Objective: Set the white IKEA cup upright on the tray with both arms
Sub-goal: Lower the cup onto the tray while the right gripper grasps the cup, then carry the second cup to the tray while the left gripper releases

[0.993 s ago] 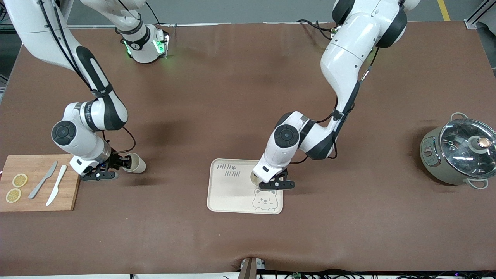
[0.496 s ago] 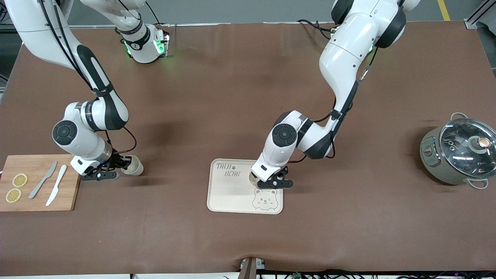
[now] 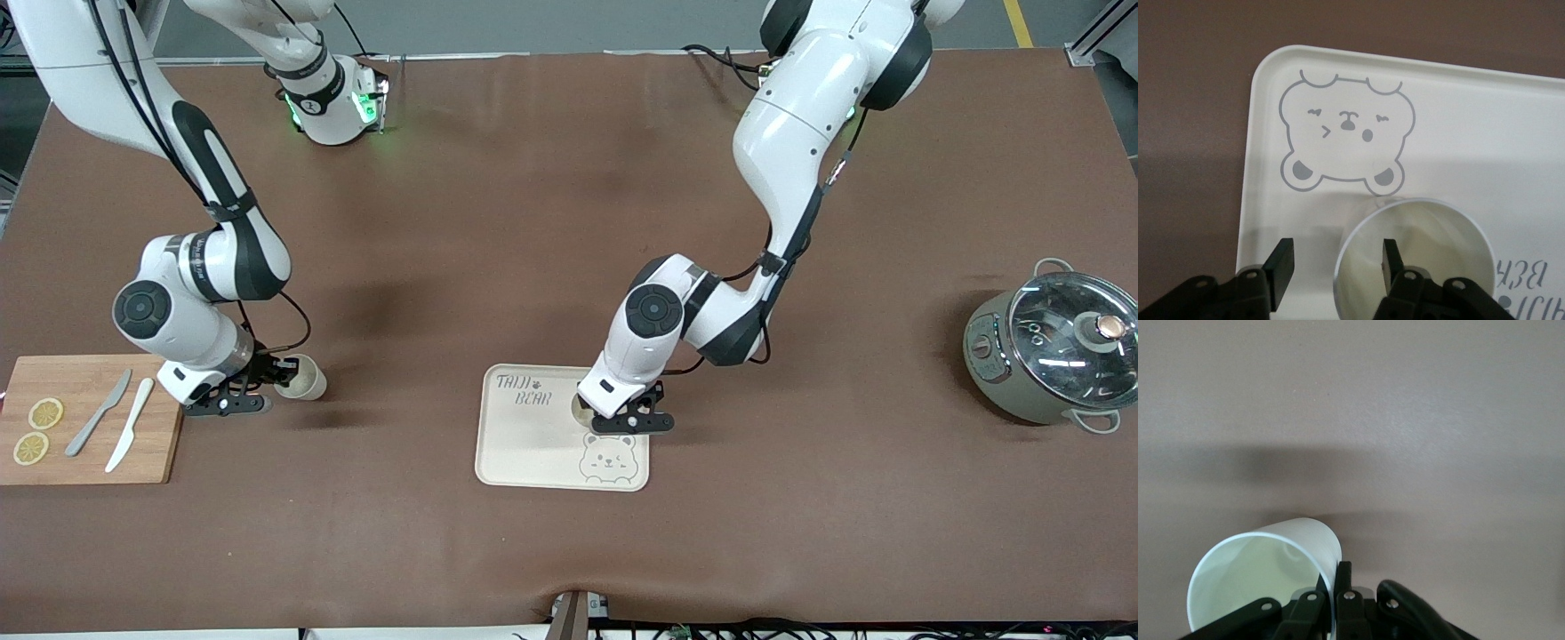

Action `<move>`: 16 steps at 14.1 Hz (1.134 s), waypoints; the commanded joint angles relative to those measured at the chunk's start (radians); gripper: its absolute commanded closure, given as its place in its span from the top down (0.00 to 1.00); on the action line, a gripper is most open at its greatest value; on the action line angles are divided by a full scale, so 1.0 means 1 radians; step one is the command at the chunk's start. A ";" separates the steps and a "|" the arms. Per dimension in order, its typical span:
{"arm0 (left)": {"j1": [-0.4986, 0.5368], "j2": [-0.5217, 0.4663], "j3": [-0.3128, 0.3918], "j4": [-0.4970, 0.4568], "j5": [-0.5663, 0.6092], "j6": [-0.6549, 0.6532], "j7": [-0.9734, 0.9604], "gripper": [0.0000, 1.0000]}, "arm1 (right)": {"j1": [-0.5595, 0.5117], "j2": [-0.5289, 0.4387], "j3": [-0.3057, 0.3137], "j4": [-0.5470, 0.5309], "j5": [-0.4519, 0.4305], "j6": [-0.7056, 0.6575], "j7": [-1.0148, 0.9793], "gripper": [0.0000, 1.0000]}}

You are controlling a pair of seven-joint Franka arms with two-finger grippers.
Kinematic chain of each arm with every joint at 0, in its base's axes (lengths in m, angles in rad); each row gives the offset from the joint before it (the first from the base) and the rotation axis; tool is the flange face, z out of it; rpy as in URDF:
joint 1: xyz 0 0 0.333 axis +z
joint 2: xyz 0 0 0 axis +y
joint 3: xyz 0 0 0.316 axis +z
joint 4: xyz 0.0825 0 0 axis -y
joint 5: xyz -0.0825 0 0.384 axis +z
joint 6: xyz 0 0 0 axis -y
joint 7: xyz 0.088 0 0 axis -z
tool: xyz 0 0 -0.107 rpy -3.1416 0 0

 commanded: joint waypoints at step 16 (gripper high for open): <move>0.003 -0.100 0.012 0.022 0.026 -0.130 0.000 0.88 | 0.334 -0.054 0.020 0.266 0.178 -0.197 0.805 0.00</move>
